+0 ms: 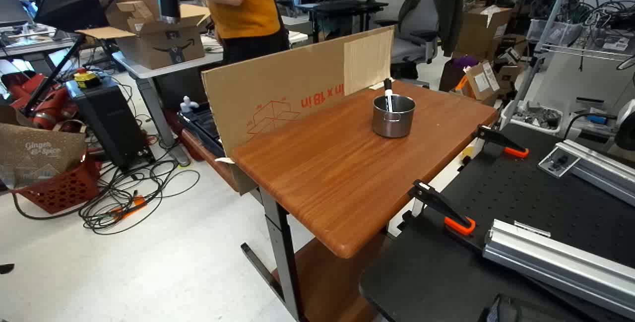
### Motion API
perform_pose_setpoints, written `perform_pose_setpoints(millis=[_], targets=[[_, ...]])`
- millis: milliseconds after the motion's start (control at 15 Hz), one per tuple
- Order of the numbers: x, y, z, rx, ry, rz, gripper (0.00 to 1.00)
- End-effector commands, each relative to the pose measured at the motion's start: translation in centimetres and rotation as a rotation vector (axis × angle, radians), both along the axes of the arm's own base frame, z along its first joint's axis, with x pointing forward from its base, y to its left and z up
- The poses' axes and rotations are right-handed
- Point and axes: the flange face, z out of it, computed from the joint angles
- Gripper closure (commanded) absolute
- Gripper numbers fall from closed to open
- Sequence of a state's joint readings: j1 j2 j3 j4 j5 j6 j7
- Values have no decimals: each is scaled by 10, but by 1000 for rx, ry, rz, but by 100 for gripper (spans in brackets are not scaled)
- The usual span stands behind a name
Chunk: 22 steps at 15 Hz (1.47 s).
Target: Remove the marker from the pot and put it on the table
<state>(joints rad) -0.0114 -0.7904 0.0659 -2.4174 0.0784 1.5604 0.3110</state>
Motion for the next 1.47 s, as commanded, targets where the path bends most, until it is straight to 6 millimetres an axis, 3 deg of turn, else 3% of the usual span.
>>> perform_pose_setpoints(millis=[0,600,800,1067,1400], targets=[[0,0,2,0,-1,0,0],[0,0,2,0,-3,0,0],[11,0,-7,21,-56,-37,0],[37,-2,-34,27,-138,-96,0],[82,-8,-96,36,-213,-183,0]])
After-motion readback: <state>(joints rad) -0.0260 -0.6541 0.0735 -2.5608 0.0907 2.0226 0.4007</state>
